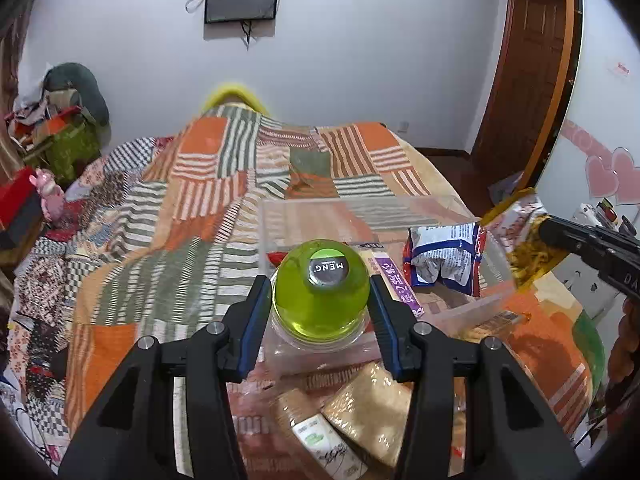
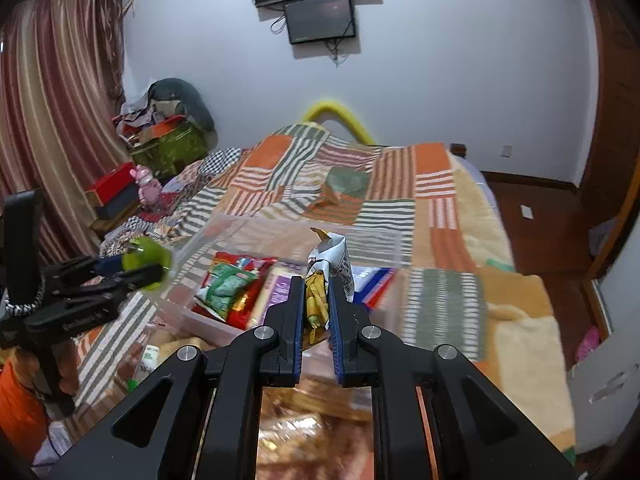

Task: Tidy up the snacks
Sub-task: 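Carry the jelly cup and small bag into the clear box and release, then grasp the tall cracker pack with the left tool while the right tool reaches the gold-foil bag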

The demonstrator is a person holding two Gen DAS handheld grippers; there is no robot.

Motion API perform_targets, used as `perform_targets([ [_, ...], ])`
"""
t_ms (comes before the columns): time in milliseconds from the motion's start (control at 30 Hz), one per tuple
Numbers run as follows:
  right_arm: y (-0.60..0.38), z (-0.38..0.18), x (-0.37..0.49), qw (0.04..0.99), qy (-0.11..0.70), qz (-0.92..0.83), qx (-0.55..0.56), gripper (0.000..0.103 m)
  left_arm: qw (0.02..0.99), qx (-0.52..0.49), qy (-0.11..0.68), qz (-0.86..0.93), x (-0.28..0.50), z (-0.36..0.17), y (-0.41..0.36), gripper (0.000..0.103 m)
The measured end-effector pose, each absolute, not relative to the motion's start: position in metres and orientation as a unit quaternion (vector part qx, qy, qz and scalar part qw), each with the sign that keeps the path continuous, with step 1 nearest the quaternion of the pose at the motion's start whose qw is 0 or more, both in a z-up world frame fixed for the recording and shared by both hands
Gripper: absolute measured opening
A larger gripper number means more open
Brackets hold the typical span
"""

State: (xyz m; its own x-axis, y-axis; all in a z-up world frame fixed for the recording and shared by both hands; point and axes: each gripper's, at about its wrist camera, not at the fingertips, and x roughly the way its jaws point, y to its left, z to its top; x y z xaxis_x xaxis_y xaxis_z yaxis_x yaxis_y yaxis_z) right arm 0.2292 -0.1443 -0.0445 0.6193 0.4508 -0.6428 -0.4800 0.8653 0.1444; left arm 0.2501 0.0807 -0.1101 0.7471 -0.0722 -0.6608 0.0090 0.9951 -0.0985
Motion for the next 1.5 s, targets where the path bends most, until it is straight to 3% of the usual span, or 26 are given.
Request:
perform_targets([
  [667,-0.106,-0.088,0.251,0.869,0.412,0.27,-0.056,0.013,0.919,-0.039,0.391,-0.031,0.284,-0.142,0.075,0.049],
  [933,-0.122,-0.073,0.236,0.876,0.398,0.265,-0.06,0.025,0.927,-0.021,0.374,-0.024,0.265,-0.122,0.075,0.05],
  [1100,-0.135,-0.062,0.219,0.883,0.384,0.261,-0.065,0.04,0.925,-0.024,0.379,-0.019,0.248,-0.12,0.08,0.054],
  [1500,-0.168,-0.078,0.188,0.875,0.412,0.25,-0.038,0.061,0.9,-0.05,0.433,-0.006,0.196,-0.159,0.093,0.057],
])
